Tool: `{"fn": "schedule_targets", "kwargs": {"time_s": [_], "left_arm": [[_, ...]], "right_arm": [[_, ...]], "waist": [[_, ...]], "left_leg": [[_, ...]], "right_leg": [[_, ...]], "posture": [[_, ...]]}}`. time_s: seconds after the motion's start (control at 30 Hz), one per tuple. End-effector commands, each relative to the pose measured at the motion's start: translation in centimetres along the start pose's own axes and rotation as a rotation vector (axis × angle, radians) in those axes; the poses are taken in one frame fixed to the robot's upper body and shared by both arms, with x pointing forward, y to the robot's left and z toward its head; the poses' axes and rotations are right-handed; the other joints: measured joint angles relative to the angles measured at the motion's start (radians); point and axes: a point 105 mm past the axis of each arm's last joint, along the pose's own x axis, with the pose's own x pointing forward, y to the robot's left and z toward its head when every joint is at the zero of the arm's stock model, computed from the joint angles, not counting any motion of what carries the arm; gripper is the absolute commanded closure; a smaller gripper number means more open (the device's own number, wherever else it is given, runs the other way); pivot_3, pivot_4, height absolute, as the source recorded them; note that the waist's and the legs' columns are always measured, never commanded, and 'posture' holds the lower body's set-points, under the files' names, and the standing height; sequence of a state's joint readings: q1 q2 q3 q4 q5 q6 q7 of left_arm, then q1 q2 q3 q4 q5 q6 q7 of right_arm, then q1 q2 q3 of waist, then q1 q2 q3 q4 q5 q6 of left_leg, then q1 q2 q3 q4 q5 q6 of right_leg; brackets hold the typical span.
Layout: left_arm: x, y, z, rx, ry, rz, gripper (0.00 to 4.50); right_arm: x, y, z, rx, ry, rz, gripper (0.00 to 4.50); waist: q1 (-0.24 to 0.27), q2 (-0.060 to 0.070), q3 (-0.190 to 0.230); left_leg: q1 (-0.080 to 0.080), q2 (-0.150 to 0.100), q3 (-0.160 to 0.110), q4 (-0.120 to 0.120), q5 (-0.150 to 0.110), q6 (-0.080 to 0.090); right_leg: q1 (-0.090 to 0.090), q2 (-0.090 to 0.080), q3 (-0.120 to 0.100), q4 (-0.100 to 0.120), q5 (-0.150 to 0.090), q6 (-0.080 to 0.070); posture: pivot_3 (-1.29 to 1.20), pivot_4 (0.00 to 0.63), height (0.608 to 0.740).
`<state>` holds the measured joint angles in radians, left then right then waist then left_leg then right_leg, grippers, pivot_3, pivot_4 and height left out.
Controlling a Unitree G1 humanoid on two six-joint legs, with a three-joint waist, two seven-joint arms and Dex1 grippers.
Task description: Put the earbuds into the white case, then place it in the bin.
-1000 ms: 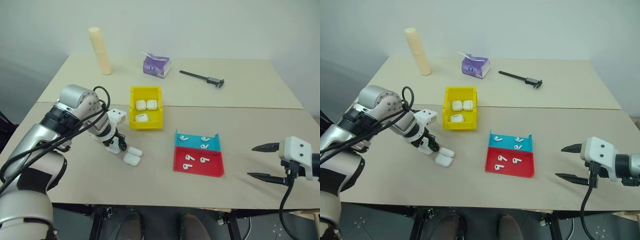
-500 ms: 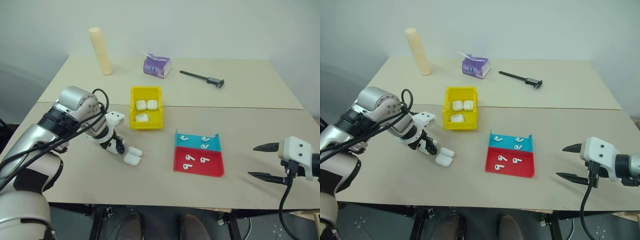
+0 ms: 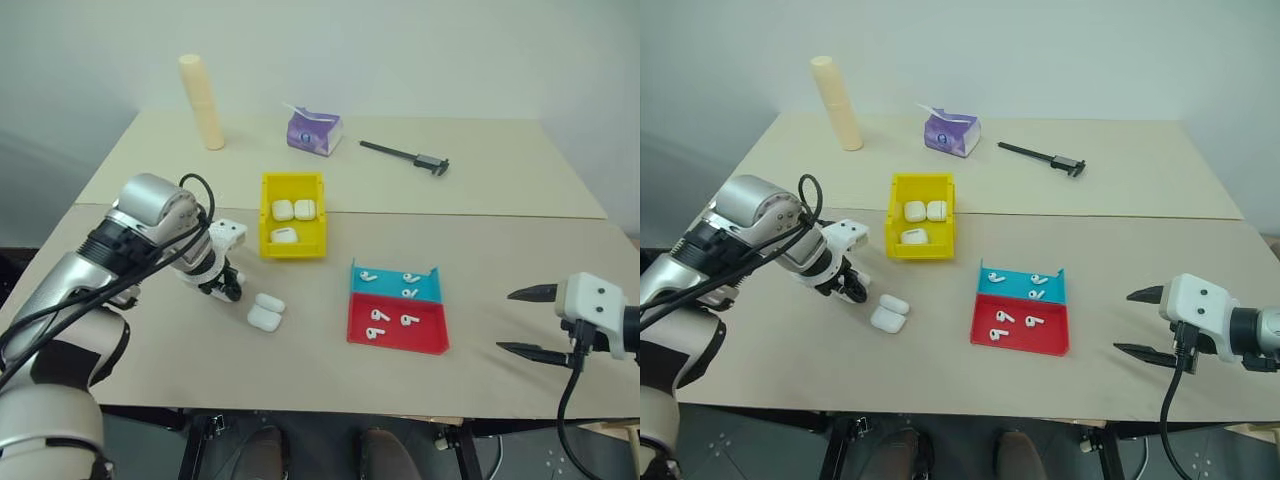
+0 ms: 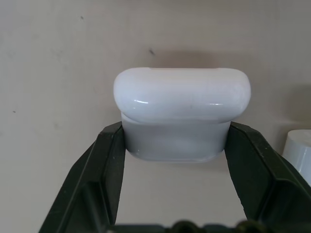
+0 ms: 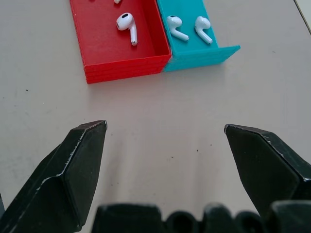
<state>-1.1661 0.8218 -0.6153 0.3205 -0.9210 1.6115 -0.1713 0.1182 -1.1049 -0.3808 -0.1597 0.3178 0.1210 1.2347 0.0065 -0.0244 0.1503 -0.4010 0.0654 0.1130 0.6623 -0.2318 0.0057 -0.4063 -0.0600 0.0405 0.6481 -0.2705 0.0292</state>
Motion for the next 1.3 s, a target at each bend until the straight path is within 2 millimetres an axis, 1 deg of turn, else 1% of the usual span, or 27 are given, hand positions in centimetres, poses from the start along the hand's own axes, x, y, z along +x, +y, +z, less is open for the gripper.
{"fn": "schedule_targets", "kwargs": {"time_s": [0.03,0.07,0.13,0.2,0.27,0.33,0.4,0.43,0.5,0.53,0.6,0.7,0.73,0.8,0.87,0.93,0.97,1.07,1.1,1.27,1.3], "left_arm": [[-4.5,1.0,2.1,0.069,-0.211,0.063,1.73],[-5.6,1.3,2.2,0.118,-0.266,0.102,1.73],[-7.9,1.1,2.9,0.153,-0.431,0.075,1.73],[-9.9,0.5,3.0,0.202,-0.565,0.024,1.73],[-11.6,-0.6,3.3,0.327,-0.793,0.016,1.73],[-11.6,-1.6,2.3,0.420,-0.837,0.002,1.73],[-11.7,-3.0,2.3,0.479,-1.022,-0.025,1.73],[-11.4,-3.6,1.8,0.502,-1.083,-0.042,1.73],[-10.2,-5.0,0.7,0.535,-1.117,-0.115,1.73],[-9.8,-5.6,0.4,0.536,-1.173,-0.141,1.73],[-9.0,-6.3,-0.3,0.552,-1.296,-0.162,1.73],[-6.9,-7.4,-2.1,0.591,-1.373,-0.223,1.73],[-6.5,-7.6,-2.6,0.587,-1.409,-0.247,1.73],[-5.9,-7.9,-3.4,0.532,-1.492,-0.274,1.73],[-5.1,-8.3,-4.4,0.565,-1.514,-0.277,1.73],[-4.4,-8.8,-5.2,0.603,-1.527,-0.302,1.73],[-4.3,-9.0,-5.6,0.581,-1.547,-0.326,1.73],[-4.1,-9.8,-6.4,0.557,-1.599,-0.369,1.73],[-4.0,-10.0,-6.6,0.559,-1.592,-0.377,1.73],[-3.2,-10.3,-7.0,0.527,-1.552,-0.386,1.73],[-3.2,-10.4,-7.0,0.519,-1.553,-0.389,1.73]], "right_arm": [[-0.8,-1.2,1.9,-0.040,-0.024,-0.041,0.00],[-0.8,-1.4,2.4,-0.056,-0.021,-0.037,0.00],[-0.9,-1.9,3.4,-0.088,-0.022,-0.022,0.00],[-0.8,-2.4,4.2,-0.109,-0.008,-0.009,0.00],[-0.7,-2.6,5.1,-0.129,0.019,0.035,0.00],[-0.4,-2.8,6.0,-0.113,0.054,0.088,0.00],[0.1,-2.8,6.8,-0.143,0.116,0.138,0.00],[0.5,-2.9,7.4,-0.164,0.136,0.162,0.00],[1.4,-2.8,8.4,-0.200,0.161,0.207,0.00],[1.7,-2.8,8.7,-0.217,0.177,0.229,0.00],[2.3,-2.6,9.4,-0.248,0.193,0.267,0.00],[3.7,-1.9,11.2,-0.328,0.197,0.320,0.00],[4.2,-1.6,11.7,-0.352,0.203,0.337,0.00],[5.1,-1.1,12.1,-0.386,0.221,0.374,0.00],[6.1,-0.9,11.9,-0.434,0.252,0.376,0.00],[6.9,-0.9,12.0,-0.434,0.253,0.373,0.00],[7.5,-0.7,12.1,-0.433,0.252,0.371,0.00],[8.8,0.2,12.2,-0.459,0.259,0.364,0.58],[9.2,0.4,12.2,-0.462,0.263,0.359,0.89],[10.4,1.8,12.6,-0.457,0.262,0.367,0.89],[10.6,2.1,12.6,-0.454,0.263,0.371,1.04]], "waist": [[-0.005,0.000,0.000],[-0.007,0.000,0.000],[-0.011,0.001,0.000],[-0.012,0.001,0.000],[-0.013,0.002,-0.001],[-0.013,0.002,-0.001],[-0.012,0.004,-0.002],[-0.010,0.005,-0.003],[-0.011,0.005,-0.003],[-0.011,0.005,-0.003],[-0.006,0.005,-0.003],[-0.004,0.005,-0.003],[-0.006,0.005,-0.003],[-0.006,0.006,-0.003],[-0.004,0.006,-0.003],[0.000,0.006,-0.003],[0.000,0.006,-0.004],[-0.001,0.006,-0.004],[-0.001,0.006,-0.004],[-0.003,0.007,-0.004],[-0.003,0.007,-0.004]], "left_leg": [[0.000,0.000,0.000,0.000,0.000,0.000],[0.000,0.000,0.000,0.000,0.000,-0.001],[0.000,0.000,0.000,0.000,0.001,-0.001],[0.002,0.000,0.001,0.000,0.001,-0.001],[0.002,0.001,0.001,0.000,0.001,-0.001],[0.004,0.001,0.002,-0.001,0.001,-0.001],[0.003,0.001,0.003,-0.001,0.000,0.000],[0.003,0.001,0.004,-0.001,0.000,0.000],[0.003,0.002,0.005,0.000,-0.003,0.005],[0.002,0.002,0.005,0.000,-0.003,0.006],[0.002,0.002,0.005,0.000,-0.004,0.006],[0.001,0.002,0.007,0.000,-0.004,0.007],[0.000,0.002,0.007,0.000,-0.004,0.007],[0.000,0.002,0.008,0.000,-0.004,0.008],[0.000,0.002,0.007,0.000,-0.005,0.009],[0.000,0.002,0.007,0.000,-0.006,0.010],[0.000,0.002,0.007,0.000,-0.006,0.010],[0.000,0.003,0.007,0.001,-0.006,0.010],[-0.001,0.003,0.007,0.001,-0.006,0.011],[-0.001,0.003,0.005,0.001,-0.006,0.011],[-0.001,0.003,0.004,0.001,-0.006,0.011]], "right_leg": [[0.000,0.000,0.000,0.000,0.000,0.000],[0.000,0.000,0.000,0.000,0.000,0.000],[0.000,0.000,0.001,0.000,0.000,0.000],[0.001,0.000,0.001,0.001,0.000,0.000],[0.002,0.000,0.000,0.001,0.000,0.000],[0.002,0.000,0.001,0.001,0.000,0.000],[0.002,0.000,0.000,0.001,0.000,-0.001],[0.002,-0.001,0.001,0.000,0.001,-0.001],[0.001,0.000,0.000,0.000,0.001,-0.002],[0.001,0.000,0.000,0.000,0.001,-0.002],[0.000,-0.001,0.000,0.000,0.001,-0.002],[0.000,-0.001,0.000,-0.001,0.001,-0.002],[-0.001,-0.001,0.000,-0.001,0.001,-0.002],[-0.002,-0.001,0.000,0.000,0.001,-0.002],[-0.002,-0.001,-0.001,0.000,0.002,-0.003],[-0.001,-0.001,-0.001,0.000,0.002,-0.003],[-0.001,-0.001,-0.001,0.000,0.002,-0.003],[-0.002,-0.001,-0.001,0.000,0.002,-0.003],[-0.002,-0.001,-0.001,0.000,0.002,-0.003],[-0.003,-0.001,-0.001,0.001,0.002,-0.003],[-0.003,-0.001,-0.001,0.001,0.002,-0.003]], "posture": [[0.00,0.150,0.740],[0.00,0.150,0.740],[0.00,0.150,0.740],[0.00,0.150,0.740],[0.00,0.150,0.740],[0.00,0.150,0.740],[0.00,0.150,0.740],[0.00,0.150,0.740],[0.00,0.150,0.740],[0.00,0.150,0.740],[0.00,0.150,0.740],[0.00,0.150,0.740],[0.00,0.150,0.740],[0.00,0.150,0.740],[0.00,0.150,0.740],[0.00,0.150,0.740],[0.00,0.150,0.740],[0.00,0.150,0.740],[0.00,0.150,0.740],[0.00,0.150,0.740],[0.00,0.150,0.740]]}}
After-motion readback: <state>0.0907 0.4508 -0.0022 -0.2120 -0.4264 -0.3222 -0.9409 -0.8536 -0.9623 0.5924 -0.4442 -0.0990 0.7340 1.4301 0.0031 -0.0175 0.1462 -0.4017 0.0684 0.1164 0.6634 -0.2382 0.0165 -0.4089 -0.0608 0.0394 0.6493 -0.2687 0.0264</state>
